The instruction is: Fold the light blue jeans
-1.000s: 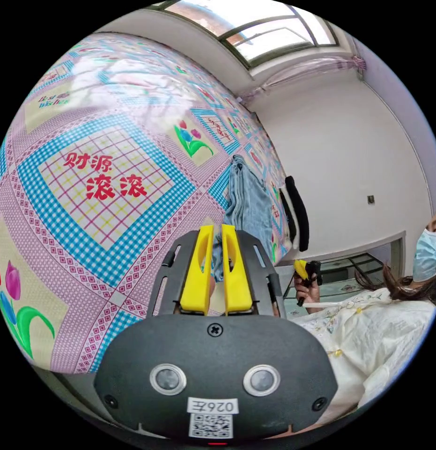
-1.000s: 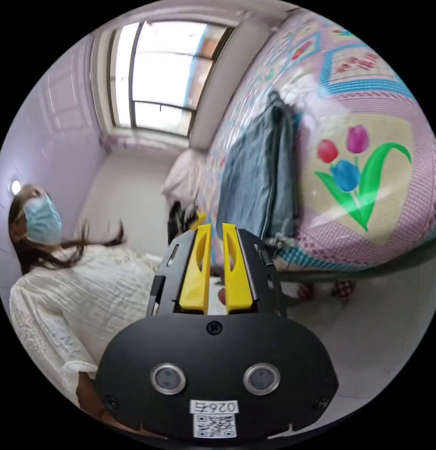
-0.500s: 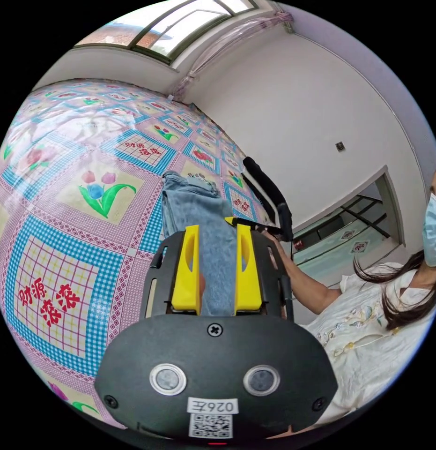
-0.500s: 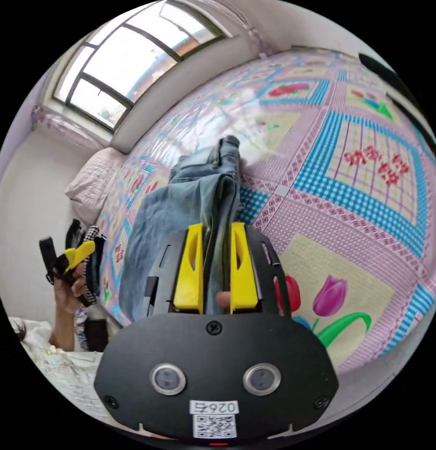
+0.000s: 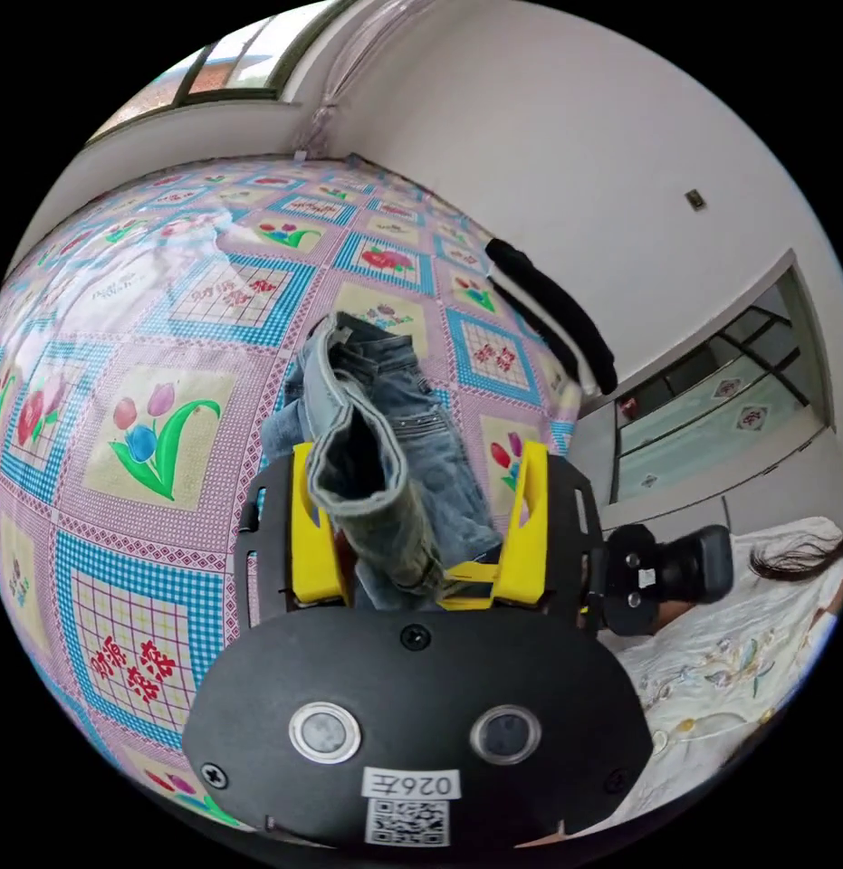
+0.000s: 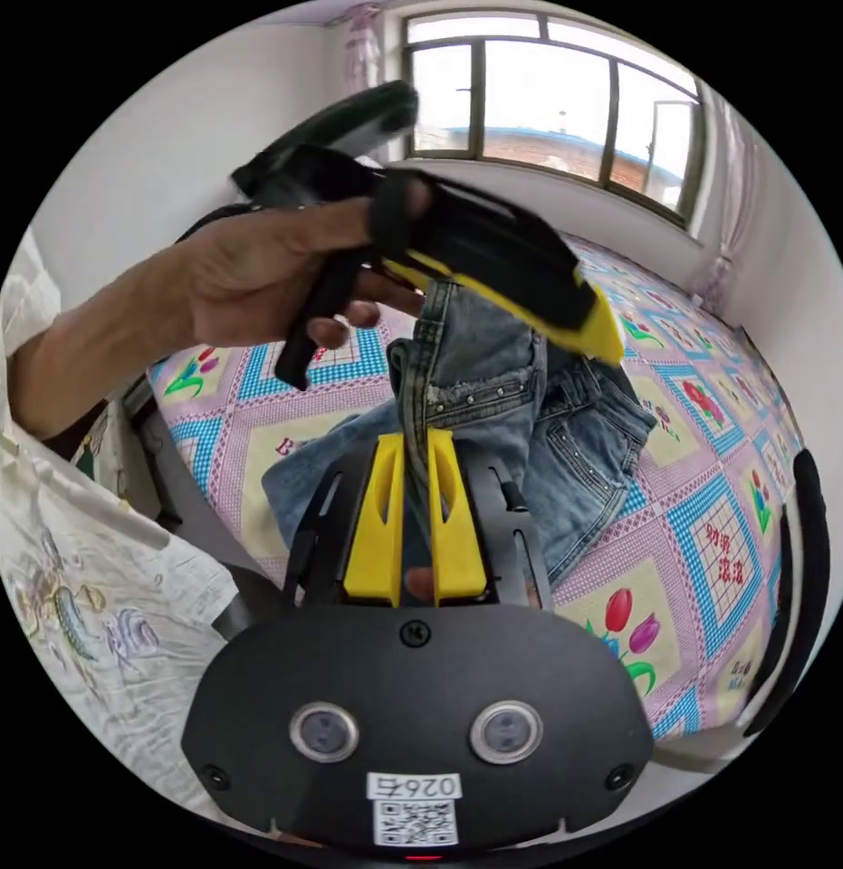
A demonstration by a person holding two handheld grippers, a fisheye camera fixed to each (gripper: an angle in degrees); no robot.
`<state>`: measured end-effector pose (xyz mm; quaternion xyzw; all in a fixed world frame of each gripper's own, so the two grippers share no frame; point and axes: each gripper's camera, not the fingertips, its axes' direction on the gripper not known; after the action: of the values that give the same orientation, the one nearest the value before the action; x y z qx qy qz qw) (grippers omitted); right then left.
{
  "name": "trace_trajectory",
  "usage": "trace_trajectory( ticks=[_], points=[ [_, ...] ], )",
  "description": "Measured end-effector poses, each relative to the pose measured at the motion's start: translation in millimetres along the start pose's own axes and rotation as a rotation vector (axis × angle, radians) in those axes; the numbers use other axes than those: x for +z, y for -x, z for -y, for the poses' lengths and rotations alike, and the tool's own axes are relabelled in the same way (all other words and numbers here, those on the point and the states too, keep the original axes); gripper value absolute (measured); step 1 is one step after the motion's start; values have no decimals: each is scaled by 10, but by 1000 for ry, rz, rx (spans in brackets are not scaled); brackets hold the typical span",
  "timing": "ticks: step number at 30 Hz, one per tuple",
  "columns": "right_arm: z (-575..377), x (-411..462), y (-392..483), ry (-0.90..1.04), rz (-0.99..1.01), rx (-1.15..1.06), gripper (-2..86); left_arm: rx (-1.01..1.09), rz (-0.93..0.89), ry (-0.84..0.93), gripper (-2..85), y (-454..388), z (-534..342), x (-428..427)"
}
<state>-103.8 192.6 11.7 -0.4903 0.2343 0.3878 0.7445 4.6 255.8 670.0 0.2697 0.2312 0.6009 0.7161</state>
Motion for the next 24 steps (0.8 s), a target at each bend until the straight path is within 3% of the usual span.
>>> trace_trajectory(
  ticks=[2, 5, 7, 12, 18, 20, 22, 24],
  points=[
    [-32, -27, -29, 11, 20, -63, -5, -97, 68, 62, 91, 170, 67, 228],
    [-219, -246, -387, -28, 95, -50, -5, -223, -59, 9, 47, 479, 37, 355],
    [-503, -468, -1070, -108, 244, 157, 17, -240, -62, -25, 37, 535, -32, 359],
    [-1106, -318, -2575, -165, 343, 561, 105, -170, 46, -123, 27, 229, -280, 172],
    [-900, 265, -3229, -127, 559, 489, 172, -73, 179, -230, 29, -415, -508, -310],
    [-772, 401, -3195, -73, 691, 383, 49, -74, 224, -270, 32, -579, -607, -541],
    [-754, 403, -3212, -86, 922, 368, 2, -98, 277, -299, 35, -705, -718, -789],
    [-757, 175, -3140, -115, 944, 337, -8, -136, 320, -349, 40, -848, -901, -1116]
  ],
)
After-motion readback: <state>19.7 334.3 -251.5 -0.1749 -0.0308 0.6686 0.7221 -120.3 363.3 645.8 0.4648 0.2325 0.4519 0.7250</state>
